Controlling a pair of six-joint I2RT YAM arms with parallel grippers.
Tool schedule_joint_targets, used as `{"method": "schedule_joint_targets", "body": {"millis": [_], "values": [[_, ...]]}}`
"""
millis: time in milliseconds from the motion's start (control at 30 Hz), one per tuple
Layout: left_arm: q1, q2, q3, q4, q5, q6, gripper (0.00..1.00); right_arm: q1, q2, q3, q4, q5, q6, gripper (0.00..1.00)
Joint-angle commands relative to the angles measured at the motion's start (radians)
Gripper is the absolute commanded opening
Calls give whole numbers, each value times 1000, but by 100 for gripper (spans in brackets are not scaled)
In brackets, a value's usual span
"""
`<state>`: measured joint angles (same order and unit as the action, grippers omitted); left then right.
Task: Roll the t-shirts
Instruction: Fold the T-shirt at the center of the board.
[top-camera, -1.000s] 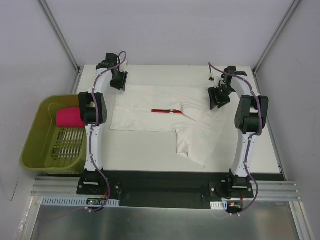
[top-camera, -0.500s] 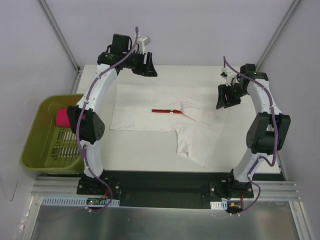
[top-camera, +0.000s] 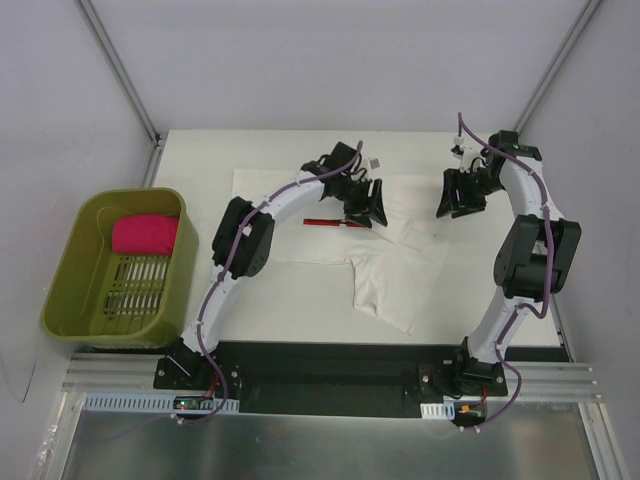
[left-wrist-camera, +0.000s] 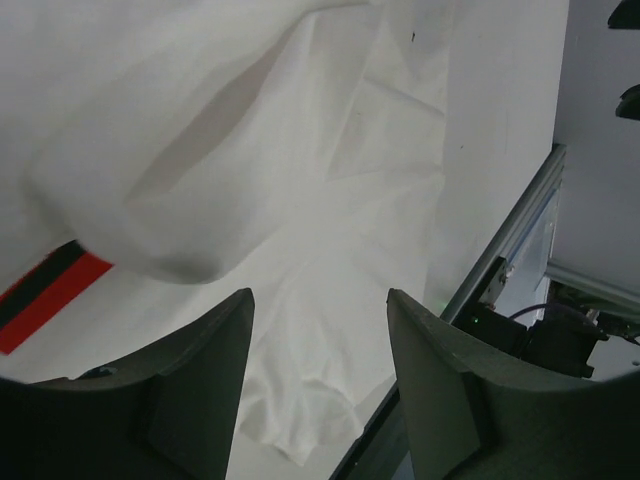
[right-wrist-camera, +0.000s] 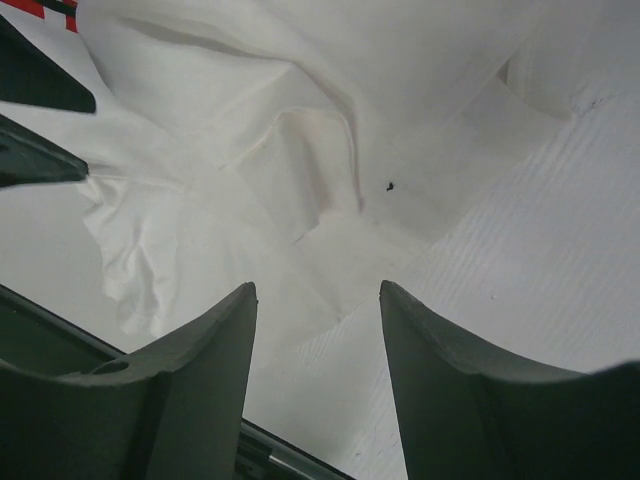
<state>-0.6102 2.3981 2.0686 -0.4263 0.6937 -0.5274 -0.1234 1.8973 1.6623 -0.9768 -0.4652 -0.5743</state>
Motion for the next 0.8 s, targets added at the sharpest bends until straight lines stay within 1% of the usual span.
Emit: {"method": "schedule_joint_targets", "body": {"millis": [0,200,367,633,767], "values": [[-40,6,64,60,-42,-132,54,-54,8,40,-11,-55,31,56],[-89,71,100,60,-80,-145,53,-93,36,50,-25,-90,42,56],[-95,95,101,52,-115,-138,49,-97,37,33,-13,-113,63,56],[-109,150,143,47,-114,-111,50,-96,26,28,-3,-113,70,56],[-118,170,168,25,-164,-83,48,-96,25,21,-3,-112,68,56]]}}
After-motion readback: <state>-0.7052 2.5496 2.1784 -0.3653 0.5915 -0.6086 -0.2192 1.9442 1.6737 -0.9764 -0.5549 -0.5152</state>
